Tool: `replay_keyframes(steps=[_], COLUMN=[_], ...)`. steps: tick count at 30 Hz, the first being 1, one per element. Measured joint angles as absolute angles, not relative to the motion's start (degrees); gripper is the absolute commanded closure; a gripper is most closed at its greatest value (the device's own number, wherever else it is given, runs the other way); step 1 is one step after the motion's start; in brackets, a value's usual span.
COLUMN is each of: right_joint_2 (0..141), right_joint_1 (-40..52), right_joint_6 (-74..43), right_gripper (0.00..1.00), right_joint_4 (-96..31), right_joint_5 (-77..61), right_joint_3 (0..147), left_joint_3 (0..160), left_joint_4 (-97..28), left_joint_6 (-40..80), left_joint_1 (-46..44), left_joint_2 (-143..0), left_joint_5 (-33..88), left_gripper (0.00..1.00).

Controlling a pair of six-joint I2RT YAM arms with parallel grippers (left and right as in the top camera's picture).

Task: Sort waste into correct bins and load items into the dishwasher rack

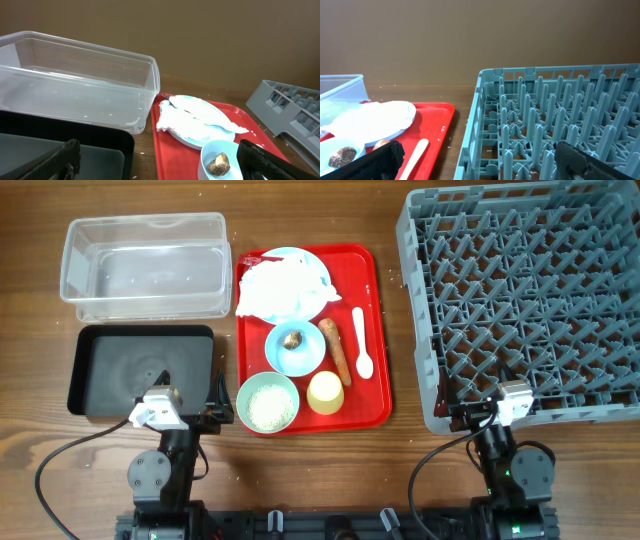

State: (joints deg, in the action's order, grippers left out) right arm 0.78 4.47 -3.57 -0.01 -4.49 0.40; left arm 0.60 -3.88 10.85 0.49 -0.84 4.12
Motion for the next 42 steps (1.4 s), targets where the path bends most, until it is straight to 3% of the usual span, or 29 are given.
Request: replay_keyframes(steps=[9,16,21,25,28,32,35,42], right_joint_2=[0.78,0.73,2.83,15.44,30.94,47.79,58.46,71.37], right_joint_1=[4.47,4.47,4.47,4.47,4.47,4.47,4.47,4.47], right_joint_6=[-3.29,-3.14,-3.46,-3.81,-3.79,-3.11,-1.32,0.36], right_gripper=[0.0,0.0,0.0,0.0,0.0,0.0,0.0,0.0], right_joint_4=[0.93,19.14,18.9,11.55,0.25,-22.94,-35.0,-38.83], right_joint_5=[-3.36,-0.8,-0.58,-0.67,-2.37,-5.21,-6.52,-11.75], right_joint_3=[0.38,0.36,3.66,19.38,36.32,56.93,67.66,69.04], left_joint_3=[0.6,0.64,12.27,27.73,47.57,84.9,110.67,118.52], left_joint_4=[-3.88,3.38,-11.0,-14.26,-21.41,-51.09,-66.19,-61.58], left_joint_6=[10.85,11.79,13.23,13.37,13.45,12.05,11.44,14.63], left_joint_1=[0.49,0.49,0.49,0.49,0.51,0.49,-0.64,-4.32], left_joint_2=[-0.84,-0.82,-4.62,-21.26,-42.04,-71.31,-92.09,-112.12], left_joint_5=[4.12,8.1,8.21,7.99,7.94,10.04,10.81,17.08], left_gripper=[0.0,0.0,0.0,0.0,0.0,0.0,0.0,0.04])
